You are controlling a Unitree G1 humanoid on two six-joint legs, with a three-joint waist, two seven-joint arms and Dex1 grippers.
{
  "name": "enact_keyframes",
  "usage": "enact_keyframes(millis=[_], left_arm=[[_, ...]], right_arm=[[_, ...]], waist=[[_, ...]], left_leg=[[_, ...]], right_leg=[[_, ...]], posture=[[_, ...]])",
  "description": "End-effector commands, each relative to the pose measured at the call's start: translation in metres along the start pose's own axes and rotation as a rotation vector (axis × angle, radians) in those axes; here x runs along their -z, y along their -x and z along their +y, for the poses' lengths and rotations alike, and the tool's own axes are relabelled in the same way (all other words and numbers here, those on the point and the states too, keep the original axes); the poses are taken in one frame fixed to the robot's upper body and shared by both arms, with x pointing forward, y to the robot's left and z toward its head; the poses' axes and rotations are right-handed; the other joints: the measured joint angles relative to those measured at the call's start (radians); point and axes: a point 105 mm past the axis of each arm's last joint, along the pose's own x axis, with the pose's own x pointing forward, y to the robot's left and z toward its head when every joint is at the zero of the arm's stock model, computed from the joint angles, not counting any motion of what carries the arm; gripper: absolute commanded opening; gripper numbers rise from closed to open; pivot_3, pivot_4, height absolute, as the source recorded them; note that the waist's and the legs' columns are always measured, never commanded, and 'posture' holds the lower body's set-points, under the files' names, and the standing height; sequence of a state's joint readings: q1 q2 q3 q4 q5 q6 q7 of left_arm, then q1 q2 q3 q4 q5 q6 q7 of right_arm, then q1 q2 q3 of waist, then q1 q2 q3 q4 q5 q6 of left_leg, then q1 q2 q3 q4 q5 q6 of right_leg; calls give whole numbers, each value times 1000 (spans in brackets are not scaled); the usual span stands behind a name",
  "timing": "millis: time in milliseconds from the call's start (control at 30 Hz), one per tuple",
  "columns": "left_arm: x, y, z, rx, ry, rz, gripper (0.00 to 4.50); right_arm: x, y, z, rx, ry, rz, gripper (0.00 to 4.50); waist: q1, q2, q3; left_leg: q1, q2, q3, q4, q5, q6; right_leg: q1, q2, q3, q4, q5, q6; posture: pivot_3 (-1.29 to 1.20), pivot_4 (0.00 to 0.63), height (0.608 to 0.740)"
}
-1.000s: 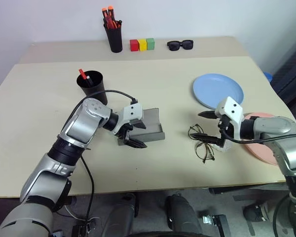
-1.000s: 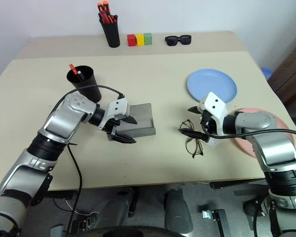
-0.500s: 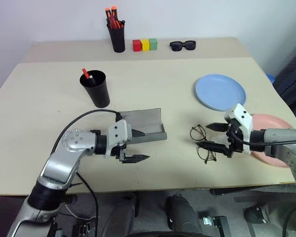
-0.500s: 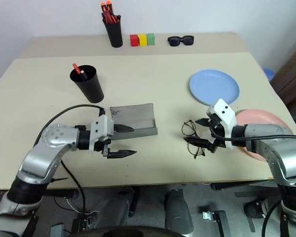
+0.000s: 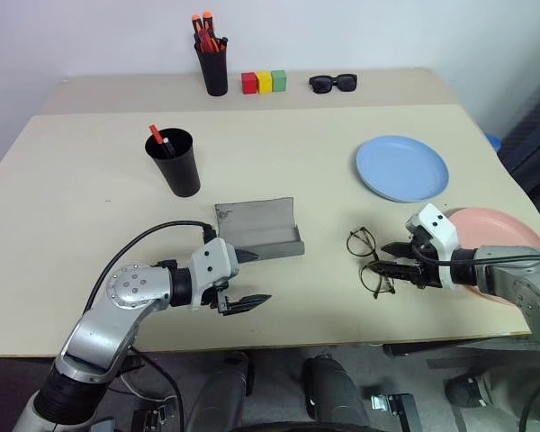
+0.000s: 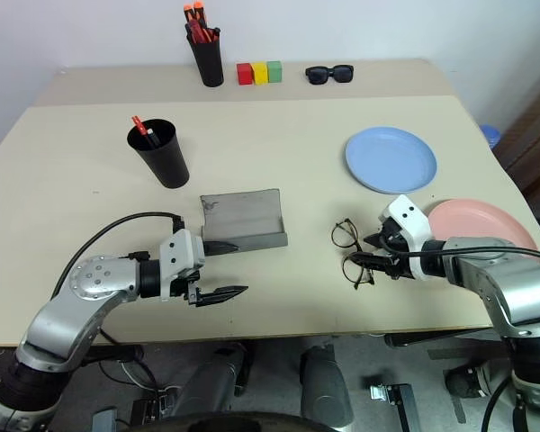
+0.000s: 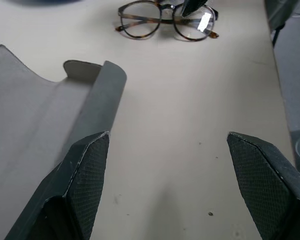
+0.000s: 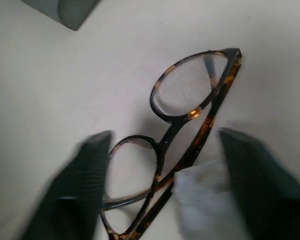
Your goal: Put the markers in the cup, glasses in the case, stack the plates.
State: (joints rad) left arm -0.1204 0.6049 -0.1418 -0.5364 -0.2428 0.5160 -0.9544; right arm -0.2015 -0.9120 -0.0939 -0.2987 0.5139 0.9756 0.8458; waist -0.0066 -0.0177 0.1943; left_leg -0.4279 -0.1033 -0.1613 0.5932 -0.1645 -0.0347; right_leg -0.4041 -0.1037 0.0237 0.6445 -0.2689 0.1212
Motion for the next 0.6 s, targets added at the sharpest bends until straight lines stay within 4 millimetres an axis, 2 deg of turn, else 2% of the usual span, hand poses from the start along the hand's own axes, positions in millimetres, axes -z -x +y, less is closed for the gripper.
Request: enact_keyframes(millis=[33, 100, 333, 433, 600], left_arm=[[-14, 0, -5, 6, -15, -50, 3875], [-16, -1, -5, 3, -10, -57, 3875], [-18, -2, -5, -9, -5, -63, 3875], [-16, 1, -1, -44, 6, -61, 3875], [-5, 19, 21, -185, 35, -47, 3875]], right_arm=[[-6, 3, -4, 20, 4, -12, 1113], [-7, 2, -4, 21, -4, -17, 49], [-8, 1, -3, 21, 11, -15, 49], [-20, 0, 2, 10, 84, -42, 49], [-57, -3, 24, -60, 231, -131, 49]], waist=[[0, 0, 0], [0, 0, 0], [1, 0, 0], [0, 0, 0], [-8, 1, 0]], left_leg=[[0, 0, 0, 0, 0, 0], [0, 0, 0, 0, 0, 0], [0, 0, 0, 0, 0, 0], [0, 0, 0, 0, 0, 0], [0, 2, 3, 0, 0, 0]], right_leg=[[0, 0, 0, 0, 0, 0], [0, 0, 0, 0, 0, 0], [0, 0, 0, -1, 0, 0], [0, 0, 0, -1, 0, 0], [-1, 0, 1, -1, 0, -1]], posture=[[0, 150, 740], [0, 150, 740], [0, 150, 740], [0, 150, 740], [0, 150, 740]])
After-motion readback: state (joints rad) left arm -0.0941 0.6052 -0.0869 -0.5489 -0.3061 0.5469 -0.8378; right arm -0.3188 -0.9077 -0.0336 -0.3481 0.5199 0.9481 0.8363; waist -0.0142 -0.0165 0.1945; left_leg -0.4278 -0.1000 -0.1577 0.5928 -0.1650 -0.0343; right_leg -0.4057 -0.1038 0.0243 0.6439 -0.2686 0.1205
